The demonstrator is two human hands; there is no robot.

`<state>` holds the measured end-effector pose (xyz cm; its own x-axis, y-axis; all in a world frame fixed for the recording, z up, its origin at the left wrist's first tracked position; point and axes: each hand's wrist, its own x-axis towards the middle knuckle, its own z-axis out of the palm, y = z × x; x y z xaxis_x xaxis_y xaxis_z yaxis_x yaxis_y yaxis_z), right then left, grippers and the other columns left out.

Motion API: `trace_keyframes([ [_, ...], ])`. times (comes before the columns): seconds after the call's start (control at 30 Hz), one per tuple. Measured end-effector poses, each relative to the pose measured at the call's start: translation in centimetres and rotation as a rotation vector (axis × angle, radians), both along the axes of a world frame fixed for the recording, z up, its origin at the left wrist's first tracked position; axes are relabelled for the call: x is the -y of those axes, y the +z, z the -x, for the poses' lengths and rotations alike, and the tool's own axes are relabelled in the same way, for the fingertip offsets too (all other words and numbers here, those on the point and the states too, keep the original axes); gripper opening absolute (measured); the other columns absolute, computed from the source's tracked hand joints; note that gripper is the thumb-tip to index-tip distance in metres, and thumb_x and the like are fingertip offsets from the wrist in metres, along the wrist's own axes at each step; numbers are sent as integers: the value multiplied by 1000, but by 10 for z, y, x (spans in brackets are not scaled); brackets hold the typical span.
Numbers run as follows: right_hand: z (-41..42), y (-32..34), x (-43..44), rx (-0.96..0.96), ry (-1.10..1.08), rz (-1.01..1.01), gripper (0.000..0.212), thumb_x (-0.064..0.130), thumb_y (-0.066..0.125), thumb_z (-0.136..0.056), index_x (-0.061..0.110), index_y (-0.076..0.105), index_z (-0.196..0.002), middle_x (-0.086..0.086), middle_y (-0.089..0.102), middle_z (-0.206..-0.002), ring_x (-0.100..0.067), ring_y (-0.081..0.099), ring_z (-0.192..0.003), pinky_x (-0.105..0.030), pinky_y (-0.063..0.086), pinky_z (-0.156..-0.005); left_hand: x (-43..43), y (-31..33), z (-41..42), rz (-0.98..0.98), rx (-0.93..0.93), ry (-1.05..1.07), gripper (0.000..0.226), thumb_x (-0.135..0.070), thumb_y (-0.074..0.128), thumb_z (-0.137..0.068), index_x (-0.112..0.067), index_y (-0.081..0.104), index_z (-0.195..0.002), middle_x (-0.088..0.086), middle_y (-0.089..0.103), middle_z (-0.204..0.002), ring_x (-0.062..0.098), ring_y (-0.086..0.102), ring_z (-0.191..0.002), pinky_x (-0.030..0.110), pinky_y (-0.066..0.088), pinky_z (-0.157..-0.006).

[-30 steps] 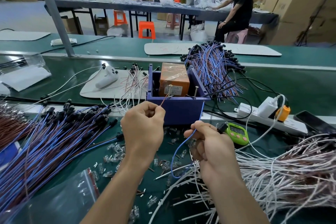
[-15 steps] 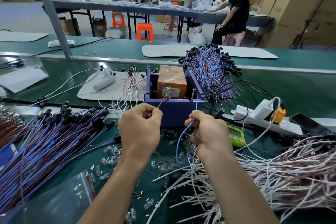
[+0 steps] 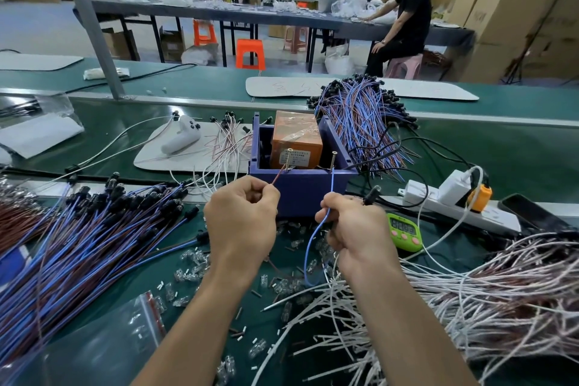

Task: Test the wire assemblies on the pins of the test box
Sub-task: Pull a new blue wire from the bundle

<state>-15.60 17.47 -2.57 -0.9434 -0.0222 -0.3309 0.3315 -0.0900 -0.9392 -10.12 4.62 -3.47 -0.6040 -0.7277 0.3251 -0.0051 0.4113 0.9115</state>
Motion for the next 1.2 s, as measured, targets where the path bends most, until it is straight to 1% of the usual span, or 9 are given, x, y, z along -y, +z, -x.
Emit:
trace_keyframes([
  [0.1, -1, 2, 0, -11, 5, -4, 6, 9, 67, -90, 6, 67, -85, -5, 67, -55, -16, 34, -44, -23, 29, -39, 0, 0, 0, -4, 5, 0, 28, -20, 72, -86, -29, 69, -60, -14, 66, -54, 10, 63, -50, 23, 51, -49],
  [0.23, -2, 5, 0, -26, 8, 28, 13, 4, 66, -90, 7, 64, -77, -5, 58, -50, -11, 29, -35, -21, 24, -36, 0, 1, 0, -1, 2, 2, 28, -21, 72, -86, -29, 69, -60, -14, 66, -54, 10, 63, -49, 21, 49, -48],
  [0.4, -5, 5, -3, -40, -13, 41, 24, 1, 68, -87, 9, 61, -66, -3, 52, -47, -11, 26, -35, -19, 21, -37, 0, 1, 0, -9, 12, 4, 27, -22, 71, -87, -29, 69, -61, -14, 66, -54, 9, 63, -49, 26, 51, -51],
  [0.57, -8, 3, -11, -36, -60, 94, 19, 1, 68, -86, 8, 66, -68, -3, 52, -50, -12, 27, -35, -18, 22, -38, 0, 1, -1, -60, -2, 38, 27, -20, 70, -87, -26, 70, -62, -14, 67, -53, 6, 61, -46, 16, 46, -45],
  [0.67, -8, 3, -14, -37, -70, 128, 10, 2, 66, -88, -1, 72, -80, -5, 53, -51, -12, 34, -38, -22, 24, -40, -1, 0, -1, -101, -2, 46, 26, -19, 67, -87, -23, 70, -62, -11, 67, -52, 6, 59, -41, 16, 44, -42],
  [0.73, -7, 3, -14, -36, -72, 144, 11, 1, 64, -89, -5, 73, -85, -5, 52, -52, -11, 39, -40, -23, 29, -44, -1, 0, 0, -111, 3, 36, 27, -18, 67, -88, -22, 69, -62, -10, 67, -52, 8, 58, -40, 16, 43, -40],
  [0.8, -7, 2, -15, -36, -73, 166, 12, -1, 62, -90, -7, 72, -86, -5, 51, -52, -10, 42, -40, -22, 31, -45, -1, 0, 0, -115, 4, 11, 28, -17, 66, -89, -22, 69, -61, -9, 66, -52, 5, 54, -38, 16, 42, -38],
  [1.0, -7, 3, -15, -13, -49, 166, 23, 3, 55, -97, 2, 69, -78, 0, 49, -47, -8, 37, -36, -19, 24, -36, -1, -2, 1, -108, 2, -2, 34, -15, 65, -91, -22, 68, -58, -8, 66, -51, 3, 49, -36, 15, 38, -38],
  [1.2, -5, 7, -11, 5, -18, 152, 28, 5, 52, -99, 6, 63, -74, 0, 46, -46, -9, 29, -33, -20, 21, -37, -1, -3, 2, -94, 9, -2, 39, -15, 65, -92, -19, 65, -53, -6, 64, -49, 3, 47, -35, 15, 37, -38],
])
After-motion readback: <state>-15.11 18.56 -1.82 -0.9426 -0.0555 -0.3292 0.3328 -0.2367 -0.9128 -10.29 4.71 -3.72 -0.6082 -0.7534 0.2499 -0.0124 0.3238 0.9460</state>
